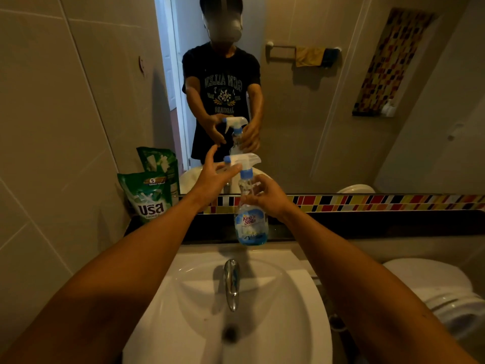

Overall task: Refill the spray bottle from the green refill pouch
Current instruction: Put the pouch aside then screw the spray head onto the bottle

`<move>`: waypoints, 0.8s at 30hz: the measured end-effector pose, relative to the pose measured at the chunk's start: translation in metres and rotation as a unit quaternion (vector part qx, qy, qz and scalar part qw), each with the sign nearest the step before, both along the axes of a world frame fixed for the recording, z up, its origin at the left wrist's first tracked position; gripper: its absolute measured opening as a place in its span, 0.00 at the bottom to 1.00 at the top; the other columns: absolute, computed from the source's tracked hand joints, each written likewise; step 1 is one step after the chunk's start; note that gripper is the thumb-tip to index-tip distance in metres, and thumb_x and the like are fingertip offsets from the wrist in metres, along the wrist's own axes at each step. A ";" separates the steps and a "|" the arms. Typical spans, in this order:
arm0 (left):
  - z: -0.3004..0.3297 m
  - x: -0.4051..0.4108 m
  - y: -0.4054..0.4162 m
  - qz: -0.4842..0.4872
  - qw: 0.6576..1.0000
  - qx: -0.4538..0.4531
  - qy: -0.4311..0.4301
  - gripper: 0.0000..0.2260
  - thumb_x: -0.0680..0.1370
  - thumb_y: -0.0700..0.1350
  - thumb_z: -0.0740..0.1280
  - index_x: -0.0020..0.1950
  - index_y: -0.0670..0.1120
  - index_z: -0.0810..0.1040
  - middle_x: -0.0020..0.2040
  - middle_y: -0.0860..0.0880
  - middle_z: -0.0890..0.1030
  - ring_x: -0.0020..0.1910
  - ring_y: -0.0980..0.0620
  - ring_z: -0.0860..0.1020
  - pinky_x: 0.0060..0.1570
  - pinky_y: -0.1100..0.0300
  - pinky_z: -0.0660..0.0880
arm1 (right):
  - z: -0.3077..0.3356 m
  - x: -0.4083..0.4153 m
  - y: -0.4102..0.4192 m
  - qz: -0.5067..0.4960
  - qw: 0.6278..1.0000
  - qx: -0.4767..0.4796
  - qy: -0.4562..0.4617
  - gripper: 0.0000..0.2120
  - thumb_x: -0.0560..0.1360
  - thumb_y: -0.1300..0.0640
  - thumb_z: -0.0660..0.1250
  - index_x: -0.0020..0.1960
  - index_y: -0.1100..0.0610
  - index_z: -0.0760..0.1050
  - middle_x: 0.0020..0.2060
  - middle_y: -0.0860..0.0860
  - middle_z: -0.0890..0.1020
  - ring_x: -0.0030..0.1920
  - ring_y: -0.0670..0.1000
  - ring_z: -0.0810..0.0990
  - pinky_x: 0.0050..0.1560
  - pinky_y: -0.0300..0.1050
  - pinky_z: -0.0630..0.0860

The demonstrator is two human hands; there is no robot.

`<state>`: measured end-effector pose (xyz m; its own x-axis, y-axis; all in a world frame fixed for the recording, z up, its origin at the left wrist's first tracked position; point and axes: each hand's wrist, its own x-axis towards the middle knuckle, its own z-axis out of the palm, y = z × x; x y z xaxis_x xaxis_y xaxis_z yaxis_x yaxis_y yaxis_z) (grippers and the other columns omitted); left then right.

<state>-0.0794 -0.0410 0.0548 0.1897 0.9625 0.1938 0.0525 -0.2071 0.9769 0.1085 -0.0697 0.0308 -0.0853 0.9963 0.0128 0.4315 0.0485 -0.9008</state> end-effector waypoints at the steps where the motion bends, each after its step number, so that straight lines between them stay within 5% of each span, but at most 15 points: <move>1: -0.007 0.001 -0.002 0.010 1.000 -0.026 -0.004 0.33 0.80 0.54 0.68 0.80 0.53 0.56 0.70 0.46 0.75 0.63 0.51 0.76 0.53 0.59 0.74 | -0.003 0.005 0.001 -0.002 1.000 0.010 0.009 0.23 0.74 0.58 0.77 0.65 0.58 0.73 0.56 0.60 0.82 0.56 0.59 0.84 0.57 0.58 0.83; 4: -0.039 0.006 -0.007 0.027 0.997 -0.074 0.005 0.12 0.83 0.55 0.61 0.64 0.53 0.75 0.58 0.46 0.79 0.64 0.43 0.76 0.63 0.45 0.73 | -0.010 0.018 0.004 -0.015 0.999 0.029 0.029 0.21 0.75 0.59 0.76 0.65 0.56 0.73 0.58 0.57 0.82 0.58 0.58 0.83 0.58 0.59 0.82; 10: -0.094 0.037 -0.024 -0.014 0.991 -0.109 0.080 0.10 0.85 0.50 0.56 0.55 0.52 0.77 0.49 0.56 0.77 0.51 0.57 0.76 0.50 0.61 0.71 | -0.026 0.038 0.019 -0.019 0.997 0.048 0.056 0.25 0.76 0.62 0.75 0.69 0.51 0.72 0.59 0.54 0.82 0.58 0.53 0.83 0.56 0.51 0.83; 15: -0.118 0.068 -0.019 -0.067 0.986 -0.148 0.042 0.16 0.86 0.46 0.57 0.73 0.47 0.71 0.64 0.50 0.77 0.62 0.54 0.76 0.55 0.64 0.73 | -0.045 0.054 0.035 -0.022 0.997 0.046 0.050 0.26 0.76 0.65 0.73 0.71 0.56 0.70 0.56 0.50 0.82 0.53 0.44 0.82 0.45 0.34 0.81; 19: -0.128 0.085 -0.011 -0.054 0.982 -0.182 0.026 0.16 0.85 0.45 0.58 0.74 0.50 0.68 0.62 0.53 0.77 0.57 0.59 0.76 0.47 0.68 0.71 | -0.059 0.065 0.051 0.000 0.998 0.026 0.052 0.25 0.77 0.63 0.73 0.71 0.53 0.70 0.59 0.49 0.81 0.55 0.45 0.82 0.47 0.36 0.80; 24: -0.142 0.096 0.001 -0.037 0.980 -0.197 0.014 0.17 0.85 0.46 0.58 0.75 0.49 0.68 0.65 0.49 0.77 0.60 0.56 0.77 0.50 0.67 0.73 | -0.078 0.074 0.066 0.008 0.998 0.016 0.064 0.26 0.77 0.62 0.73 0.72 0.52 0.71 0.61 0.51 0.81 0.57 0.46 0.82 0.50 0.38 0.80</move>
